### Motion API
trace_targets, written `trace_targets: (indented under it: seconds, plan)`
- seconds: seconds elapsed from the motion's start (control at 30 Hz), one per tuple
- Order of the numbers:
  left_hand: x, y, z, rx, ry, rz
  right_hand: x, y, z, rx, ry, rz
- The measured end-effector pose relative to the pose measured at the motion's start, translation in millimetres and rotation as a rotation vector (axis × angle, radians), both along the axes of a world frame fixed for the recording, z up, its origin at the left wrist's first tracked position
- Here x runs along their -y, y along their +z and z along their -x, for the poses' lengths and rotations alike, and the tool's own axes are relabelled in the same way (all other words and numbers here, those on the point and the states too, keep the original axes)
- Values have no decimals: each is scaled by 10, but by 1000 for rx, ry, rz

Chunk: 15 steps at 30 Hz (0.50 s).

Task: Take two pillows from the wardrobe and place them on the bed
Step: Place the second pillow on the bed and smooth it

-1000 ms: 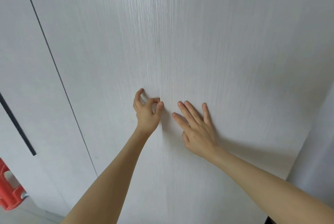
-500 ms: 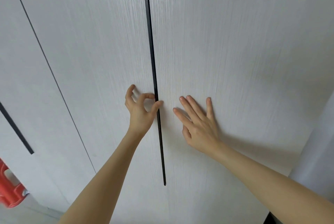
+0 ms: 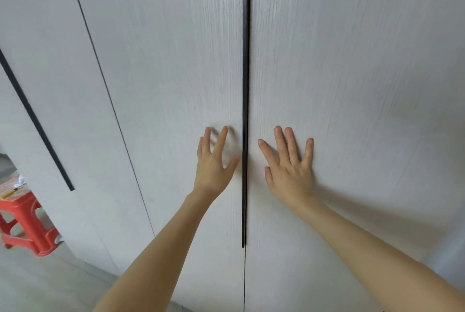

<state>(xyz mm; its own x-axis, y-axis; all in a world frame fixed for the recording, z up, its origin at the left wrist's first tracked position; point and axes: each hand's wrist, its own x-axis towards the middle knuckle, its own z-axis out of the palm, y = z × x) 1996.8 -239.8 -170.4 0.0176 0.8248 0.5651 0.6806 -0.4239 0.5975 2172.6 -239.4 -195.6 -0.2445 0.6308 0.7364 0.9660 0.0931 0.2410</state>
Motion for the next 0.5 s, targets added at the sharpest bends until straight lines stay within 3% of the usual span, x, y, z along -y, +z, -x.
trace_targets:
  seconds: [0.13, 0.23, 0.33, 0.5]
  plan:
    - [434, -481, 485, 66, 152, 138, 272, -253, 528, -282, 216, 184]
    - [955, -883, 1066, 149, 334, 241, 538, -680, 1094, -380, 475, 401]
    - [1591, -1262, 1672, 222, 546, 378, 924, -1057, 1737, -377, 692, 652]
    - [2911, -1765, 2482, 347, 910, 489, 1681, -1622, 2713, -207, 945, 1002]
